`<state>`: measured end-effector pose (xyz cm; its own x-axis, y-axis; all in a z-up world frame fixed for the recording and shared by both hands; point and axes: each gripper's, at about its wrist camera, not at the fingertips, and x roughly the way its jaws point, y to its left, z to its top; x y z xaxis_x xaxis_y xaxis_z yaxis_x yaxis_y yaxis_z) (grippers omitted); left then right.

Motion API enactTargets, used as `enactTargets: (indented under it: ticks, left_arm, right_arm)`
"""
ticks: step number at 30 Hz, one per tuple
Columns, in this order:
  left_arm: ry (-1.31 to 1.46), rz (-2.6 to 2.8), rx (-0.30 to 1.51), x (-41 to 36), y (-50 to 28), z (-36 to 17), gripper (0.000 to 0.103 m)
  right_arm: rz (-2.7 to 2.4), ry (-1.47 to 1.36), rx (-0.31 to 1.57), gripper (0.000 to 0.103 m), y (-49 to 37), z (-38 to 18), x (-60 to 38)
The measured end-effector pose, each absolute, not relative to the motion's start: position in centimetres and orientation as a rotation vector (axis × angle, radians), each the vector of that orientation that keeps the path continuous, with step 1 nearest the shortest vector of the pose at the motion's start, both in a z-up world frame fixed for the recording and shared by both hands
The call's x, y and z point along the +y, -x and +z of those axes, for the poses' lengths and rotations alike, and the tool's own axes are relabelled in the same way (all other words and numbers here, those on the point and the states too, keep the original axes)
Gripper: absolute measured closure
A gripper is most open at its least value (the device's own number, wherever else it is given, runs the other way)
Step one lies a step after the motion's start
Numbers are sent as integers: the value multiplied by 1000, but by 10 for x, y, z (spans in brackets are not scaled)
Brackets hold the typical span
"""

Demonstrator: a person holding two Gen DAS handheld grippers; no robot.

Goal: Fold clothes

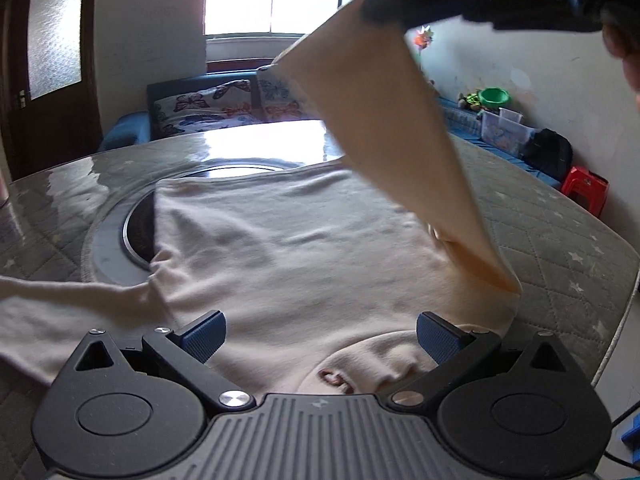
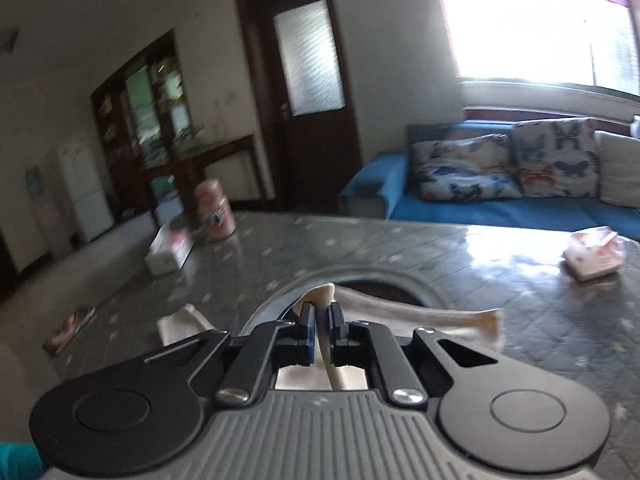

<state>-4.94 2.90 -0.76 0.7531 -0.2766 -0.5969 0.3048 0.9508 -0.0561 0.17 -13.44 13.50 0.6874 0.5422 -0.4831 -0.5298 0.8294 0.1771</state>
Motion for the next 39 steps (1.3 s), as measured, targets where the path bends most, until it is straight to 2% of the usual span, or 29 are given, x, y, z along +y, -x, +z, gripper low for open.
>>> enactTargets:
  ticks: [3,7,15,17,19,26,39]
  left_arm:
    - [-37,-300,646,34,52,-8,0]
    - [-28,-277,650,42,53,-8,0]
    - [-6,-235,652,56,57,-4,0]
    - [5,-237,642,57,56,0,0]
    - [25,-252,637,57,54,4,0]
    - [42,-323,638,43,40,5,0]
    - [99,-378,703,41,19,-14,3]
  right_arm:
    - [646,-19,594,97,-3,121,-119]
    - [689,-25,634,87,2,109,-113]
    - [631,28,659,85,10,94,-140]
    - [606,76,694,72,12,83,-149]
    - [563,137,735,68,16,65,-159]
    - [501,132,836,68,23,15,-185]
    - [497,64,755,71,-23,11,-184]
